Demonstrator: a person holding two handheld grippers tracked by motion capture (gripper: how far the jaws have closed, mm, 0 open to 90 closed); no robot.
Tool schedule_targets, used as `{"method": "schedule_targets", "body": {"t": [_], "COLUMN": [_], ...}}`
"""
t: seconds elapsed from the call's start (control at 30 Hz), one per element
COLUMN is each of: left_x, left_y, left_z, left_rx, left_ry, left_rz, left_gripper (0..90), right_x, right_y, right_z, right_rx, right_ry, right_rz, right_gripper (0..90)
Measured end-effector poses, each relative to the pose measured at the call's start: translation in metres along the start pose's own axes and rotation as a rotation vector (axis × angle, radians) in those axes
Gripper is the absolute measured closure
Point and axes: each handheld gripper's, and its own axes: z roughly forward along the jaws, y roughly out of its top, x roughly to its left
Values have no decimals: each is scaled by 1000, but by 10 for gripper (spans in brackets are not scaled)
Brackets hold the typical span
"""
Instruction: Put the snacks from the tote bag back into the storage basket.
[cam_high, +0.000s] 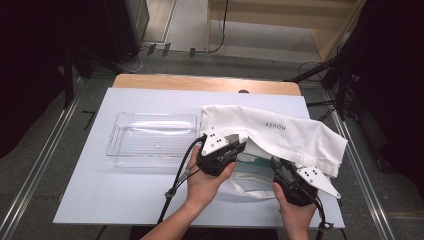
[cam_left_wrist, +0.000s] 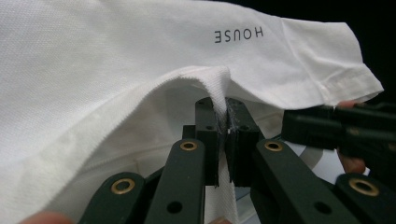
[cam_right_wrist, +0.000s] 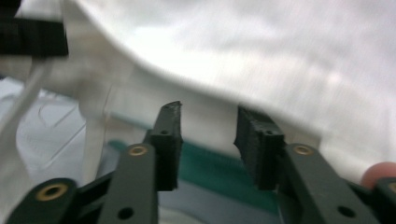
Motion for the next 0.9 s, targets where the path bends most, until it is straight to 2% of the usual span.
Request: {"method": "schedule_targets", "body": {"t": [0.07, 0.17, 0.23, 0.27, 0.3, 0.4, 0.53, 0.6, 0.67, 0.7, 0.73, 0.77, 0.8, 0.83, 0.87, 0.9], "left_x": [-1, -1, -1, 0, 0, -2, -10, -17, -18, -19, -18, -18, -18, -17, -17, -18], "left_y": [-3, -7, -10, -11, -11, -12, -10, -7, -5, -3, -2, 0, 1, 5, 5, 7], "left_z": [-1, -5, -11, -17, -17, -26, -37, -44, -45, -46, -45, -42, -40, -31, -31, -24], "left_rx": [4, 22, 15, 10, 10, -7, -31, -67, -77, -91, -93, -93, -89, -62, -62, -41], "left_ry": [-2, -13, -6, -3, -3, 8, 30, 39, 46, 58, 69, 89, 105, 118, 118, 132], "left_rz": [11, 29, 46, 52, 52, 69, 127, 152, 157, 154, 156, 162, 162, 162, 162, 175], "left_gripper": [866, 817, 749, 676, 655, 620, 585, 577, 570, 525, 525, 456, 456, 384, 349, 349], "right_x": [1, 1, 1, 1, 1, 0, 1, 1, 1, 1, 1, 1, 1, 1, 1, 1], "right_y": [4, 11, 16, 23, 27, 35, 47, 51, 51, 52, 52, 52, 52, 52, 52, 53], "right_z": [2, 2, -1, -5, -7, -11, -15, -15, -15, -14, -14, -14, -14, -14, -14, -14], "right_rx": [-8, -43, -77, -113, -122, -150, -166, -167, -167, -162, -162, -159, -159, -154, -154, -154], "right_ry": [-13, -8, -1, 11, 15, 23, 36, 37, 36, 39, 39, 44, 44, 45, 45, 46], "right_rz": [10, 18, 15, 4, 5, 0, -13, -13, -12, -6, -6, -11, -11, -11, -11, -9], "right_gripper": [802, 873, 886, 890, 892, 894, 894, 893, 892, 892, 892, 892, 892, 891, 891, 891]}}
